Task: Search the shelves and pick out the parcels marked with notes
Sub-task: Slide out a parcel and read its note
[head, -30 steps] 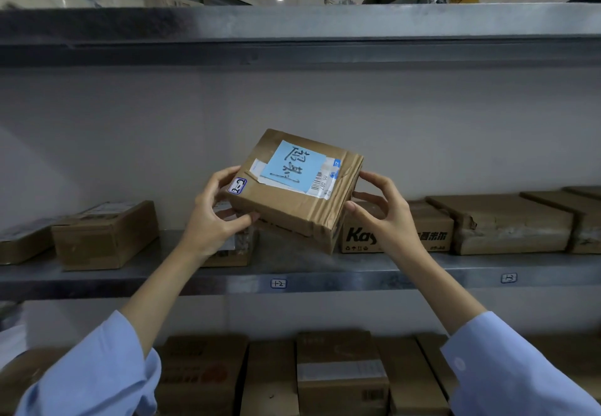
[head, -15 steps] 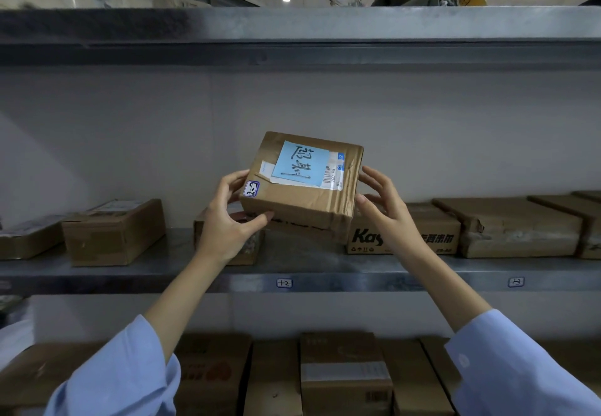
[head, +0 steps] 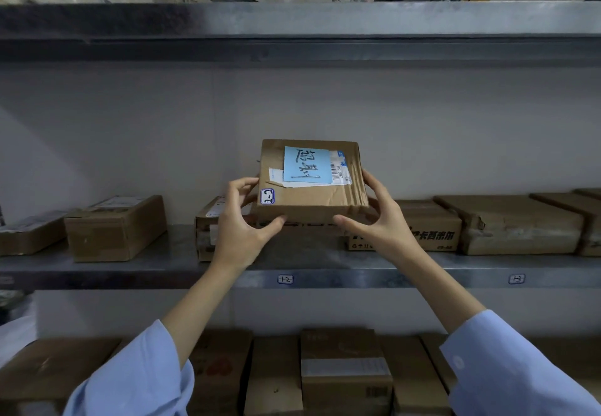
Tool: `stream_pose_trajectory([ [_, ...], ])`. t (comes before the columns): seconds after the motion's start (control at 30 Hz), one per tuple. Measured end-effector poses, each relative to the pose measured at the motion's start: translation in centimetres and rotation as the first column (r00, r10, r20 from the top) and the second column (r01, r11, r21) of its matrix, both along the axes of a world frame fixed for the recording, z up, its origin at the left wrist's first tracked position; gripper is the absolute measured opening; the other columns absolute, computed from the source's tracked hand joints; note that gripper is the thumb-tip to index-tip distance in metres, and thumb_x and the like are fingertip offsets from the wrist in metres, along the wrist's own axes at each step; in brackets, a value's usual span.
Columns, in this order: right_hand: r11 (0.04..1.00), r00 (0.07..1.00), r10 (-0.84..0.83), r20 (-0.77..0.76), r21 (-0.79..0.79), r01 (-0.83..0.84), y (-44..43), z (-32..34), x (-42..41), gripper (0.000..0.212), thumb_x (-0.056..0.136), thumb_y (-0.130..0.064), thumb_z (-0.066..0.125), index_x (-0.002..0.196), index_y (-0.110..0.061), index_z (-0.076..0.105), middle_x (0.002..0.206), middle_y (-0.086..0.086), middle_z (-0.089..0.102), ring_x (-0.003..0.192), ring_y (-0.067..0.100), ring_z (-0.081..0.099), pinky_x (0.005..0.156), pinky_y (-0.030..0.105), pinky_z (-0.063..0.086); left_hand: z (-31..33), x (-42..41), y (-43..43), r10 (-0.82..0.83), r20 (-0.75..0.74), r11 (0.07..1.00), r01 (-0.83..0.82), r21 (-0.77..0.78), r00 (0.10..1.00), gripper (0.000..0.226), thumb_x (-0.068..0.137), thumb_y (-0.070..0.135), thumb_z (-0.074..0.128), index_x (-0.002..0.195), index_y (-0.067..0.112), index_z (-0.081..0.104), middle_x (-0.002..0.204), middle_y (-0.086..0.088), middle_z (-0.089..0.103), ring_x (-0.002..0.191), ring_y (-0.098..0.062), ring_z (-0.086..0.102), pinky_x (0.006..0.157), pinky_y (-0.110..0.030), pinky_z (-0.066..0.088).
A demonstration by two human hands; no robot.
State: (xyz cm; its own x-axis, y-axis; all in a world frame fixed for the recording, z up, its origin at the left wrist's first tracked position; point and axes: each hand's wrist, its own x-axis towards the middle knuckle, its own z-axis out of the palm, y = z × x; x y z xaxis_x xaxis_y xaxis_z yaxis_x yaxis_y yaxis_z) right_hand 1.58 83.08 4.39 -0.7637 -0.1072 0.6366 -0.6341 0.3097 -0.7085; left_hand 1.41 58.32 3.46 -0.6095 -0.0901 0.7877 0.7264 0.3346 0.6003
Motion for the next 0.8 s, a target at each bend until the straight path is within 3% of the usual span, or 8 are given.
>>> stream_pose_trajectory([
  [0.13, 0.998, 0.999, -0.04, -0.019, -0.046, 0.04, 0.3, -0.2, -0.3, 0.098, 0.063, -0.03, 0.09, 0.146, -0.035, 0.038, 0.134, -0.029, 0.049, 0.12, 0.001, 0.054, 0.098, 0.03, 0.052, -0.1, 0.0, -0.5, -0.063, 0.036, 0.996, 0.065, -0.053, 0.997, 0.074, 0.074, 0.009, 0.083, 0.134, 0.025, 0.043, 0.136, 0.008, 0.053, 0.125, 0.003, 0.047, 0.092, -0.006, 0.042],
  [0.27, 0.999, 1.0, 0.001, -0.012, -0.045, -0.002, 1.1, 0.0, -0.2, 0.098, 0.059, -0.033, 0.088, 0.145, -0.029, 0.041, 0.138, -0.018, 0.052, 0.114, -0.01, 0.053, 0.084, 0.015, 0.05, 0.1, 0.2, -1.8, -0.226, 0.11, 0.97, 0.234, -0.061, 0.968, 0.078, 0.074, 0.019, 0.08, 0.142, 0.024, 0.043, 0.141, 0.002, 0.05, 0.13, -0.005, 0.048, 0.103, -0.023, 0.045],
  [0.33, 1.0, 1.0, 0.021, -0.007, -0.023, -0.021, 1.6, 0.2, -0.3, 0.096, 0.06, -0.029, 0.088, 0.145, -0.027, 0.042, 0.138, -0.015, 0.053, 0.117, -0.011, 0.052, 0.09, 0.015, 0.05, 0.1, 0.4, -2.5, -0.303, 0.144, 0.949, 0.311, -0.04, 0.942, 0.075, 0.073, 0.023, 0.079, 0.14, 0.018, 0.047, 0.14, -0.002, 0.05, 0.13, -0.012, 0.05, 0.103, -0.032, 0.047],
  [0.43, 1.0, 1.0, 0.019, 0.008, 0.016, -0.019, 2.5, 0.3, -0.4, 0.093, 0.062, -0.026, 0.088, 0.142, -0.034, 0.041, 0.138, -0.017, 0.053, 0.127, 0.001, 0.05, 0.107, 0.038, 0.045, 0.2, 0.5, -3.2, -0.363, 0.187, 0.928, 0.373, -0.017, 0.913, 0.067, 0.074, 0.018, 0.078, 0.136, 0.013, 0.052, 0.139, -0.007, 0.052, 0.13, -0.018, 0.052, 0.098, -0.037, 0.051],
  [0.53, 0.999, 1.0, 0.022, -0.002, 0.039, -0.022, 2.8, 0.3, -0.3, 0.093, 0.061, -0.025, 0.088, 0.141, -0.035, 0.041, 0.139, -0.016, 0.053, 0.13, 0.004, 0.048, 0.109, 0.048, 0.042, 0.5, 0.3, -3.3, -0.342, 0.181, 0.937, 0.349, -0.006, 0.922, 0.06, 0.071, 0.009, 0.076, 0.128, 0.01, 0.055, 0.133, -0.008, 0.058, 0.126, -0.02, 0.056, 0.094, -0.036, 0.054],
  [0.7, 0.996, 0.999, 0.042, -0.009, 0.073, -0.042, 2.8, -0.1, -0.1, 0.098, 0.063, -0.028, 0.091, 0.146, -0.023, 0.04, 0.14, -0.011, 0.053, 0.132, 0.01, 0.048, 0.11, 0.048, 0.041, 1.1, -0.5, -4.3, -0.294, 0.207, 0.952, 0.305, -0.022, 0.933, 0.085, 0.062, 0.02, 0.088, 0.136, 0.024, 0.046, 0.142, 0.007, 0.051, 0.133, -0.01, 0.047, 0.105, -0.047, 0.046],
  [0.8, 0.996, 0.999, 0.044, -0.004, 0.078, -0.044, 2.9, -0.1, -0.1, 0.1, 0.061, -0.022, 0.094, 0.146, -0.023, 0.04, 0.14, -0.011, 0.054, 0.13, 0.008, 0.05, 0.109, 0.042, 0.044, 1.5, -0.8, -4.9, -0.288, 0.256, 0.943, 0.319, -0.092, 0.923, 0.097, 0.06, 0.029, 0.088, 0.143, 0.03, 0.039, 0.148, 0.012, 0.044, 0.137, -0.006, 0.041, 0.115, -0.045, 0.035],
])
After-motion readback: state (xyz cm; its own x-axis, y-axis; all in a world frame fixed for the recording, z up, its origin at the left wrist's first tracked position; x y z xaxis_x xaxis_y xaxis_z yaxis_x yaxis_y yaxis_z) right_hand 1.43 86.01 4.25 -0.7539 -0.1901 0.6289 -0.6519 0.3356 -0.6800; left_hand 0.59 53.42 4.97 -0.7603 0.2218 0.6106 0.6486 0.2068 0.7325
